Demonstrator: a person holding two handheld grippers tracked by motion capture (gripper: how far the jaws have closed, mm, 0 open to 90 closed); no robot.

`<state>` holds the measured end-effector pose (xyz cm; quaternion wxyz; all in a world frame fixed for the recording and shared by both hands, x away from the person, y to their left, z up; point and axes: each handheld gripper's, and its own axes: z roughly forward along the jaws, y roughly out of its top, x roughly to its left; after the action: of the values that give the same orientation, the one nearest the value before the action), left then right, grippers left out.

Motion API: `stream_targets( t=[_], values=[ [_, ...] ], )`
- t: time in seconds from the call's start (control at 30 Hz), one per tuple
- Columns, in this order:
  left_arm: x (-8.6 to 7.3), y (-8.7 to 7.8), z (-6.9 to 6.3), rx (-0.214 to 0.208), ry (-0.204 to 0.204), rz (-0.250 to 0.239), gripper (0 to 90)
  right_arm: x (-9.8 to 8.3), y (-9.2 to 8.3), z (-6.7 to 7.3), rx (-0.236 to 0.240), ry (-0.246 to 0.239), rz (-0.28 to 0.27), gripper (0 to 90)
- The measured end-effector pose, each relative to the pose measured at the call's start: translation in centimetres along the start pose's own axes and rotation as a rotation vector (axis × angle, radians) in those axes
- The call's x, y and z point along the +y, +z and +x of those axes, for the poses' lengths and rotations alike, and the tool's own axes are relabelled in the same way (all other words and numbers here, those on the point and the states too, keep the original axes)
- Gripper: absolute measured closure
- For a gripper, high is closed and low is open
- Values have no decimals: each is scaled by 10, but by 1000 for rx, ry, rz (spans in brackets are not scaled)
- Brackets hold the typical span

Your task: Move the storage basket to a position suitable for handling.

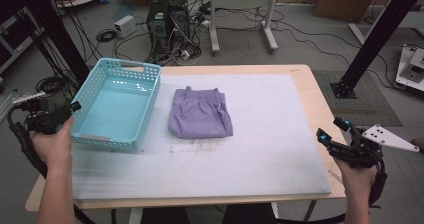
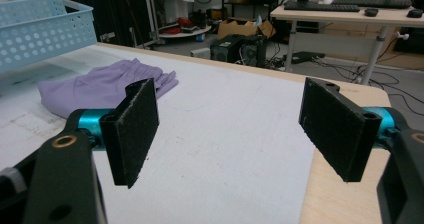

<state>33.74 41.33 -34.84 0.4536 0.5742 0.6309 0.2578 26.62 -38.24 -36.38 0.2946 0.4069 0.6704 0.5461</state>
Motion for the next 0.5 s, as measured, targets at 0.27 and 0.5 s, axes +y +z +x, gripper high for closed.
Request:
stream_targets(
  t=[0.27,0.5],
  values=[
    [-16,8,31,40,-34,18,851,-1,4,2,-1,-2,15,244],
    [-26,17,52,58,-75,19,851,-1,7,4,3,-6,24,244]
  ],
)
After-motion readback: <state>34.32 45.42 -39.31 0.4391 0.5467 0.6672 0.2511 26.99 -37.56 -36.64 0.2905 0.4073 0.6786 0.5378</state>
